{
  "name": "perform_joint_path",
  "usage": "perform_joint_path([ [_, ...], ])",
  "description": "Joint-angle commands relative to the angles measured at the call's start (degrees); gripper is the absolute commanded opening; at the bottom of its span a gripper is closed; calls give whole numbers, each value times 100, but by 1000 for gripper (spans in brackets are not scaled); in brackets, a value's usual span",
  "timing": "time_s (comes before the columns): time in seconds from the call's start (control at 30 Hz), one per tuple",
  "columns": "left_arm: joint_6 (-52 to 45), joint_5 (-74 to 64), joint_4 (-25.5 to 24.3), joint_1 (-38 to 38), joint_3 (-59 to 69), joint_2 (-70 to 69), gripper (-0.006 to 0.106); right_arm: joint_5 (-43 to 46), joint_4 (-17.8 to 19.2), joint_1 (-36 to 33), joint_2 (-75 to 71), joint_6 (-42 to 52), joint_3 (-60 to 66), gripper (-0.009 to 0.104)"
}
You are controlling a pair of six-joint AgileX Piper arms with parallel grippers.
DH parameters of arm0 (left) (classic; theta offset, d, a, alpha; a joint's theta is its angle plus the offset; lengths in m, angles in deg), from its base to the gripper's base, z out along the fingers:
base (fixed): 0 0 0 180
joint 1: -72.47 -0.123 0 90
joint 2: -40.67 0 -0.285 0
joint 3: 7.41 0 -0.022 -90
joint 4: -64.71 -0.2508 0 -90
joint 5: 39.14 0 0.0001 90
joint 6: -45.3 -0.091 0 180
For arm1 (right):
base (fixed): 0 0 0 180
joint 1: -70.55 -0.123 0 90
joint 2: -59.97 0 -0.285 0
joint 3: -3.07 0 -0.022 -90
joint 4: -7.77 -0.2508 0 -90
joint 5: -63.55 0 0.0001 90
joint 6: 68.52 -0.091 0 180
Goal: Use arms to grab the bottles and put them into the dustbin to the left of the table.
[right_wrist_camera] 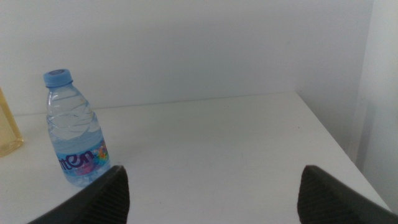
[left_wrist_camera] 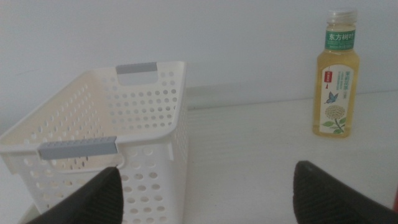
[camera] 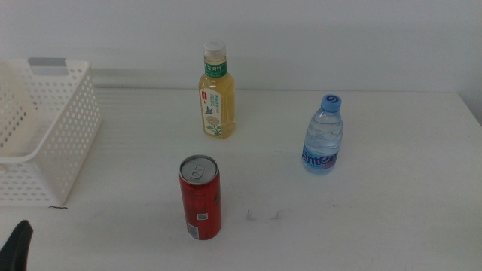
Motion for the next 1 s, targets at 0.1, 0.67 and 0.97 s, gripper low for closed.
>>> perform_joint_path([
  [0.1, 160, 179, 194, 565, 4, 329, 94, 46, 69, 35, -24, 18, 21, 88],
  [0.67, 569, 5500, -456, 2984, 4, 6137, 94, 46, 69, 35, -24, 18, 21, 88],
  [0.97, 928, 5869, -660, 2984, 4, 6775, 94, 46, 69, 35, -24, 18, 21, 88],
])
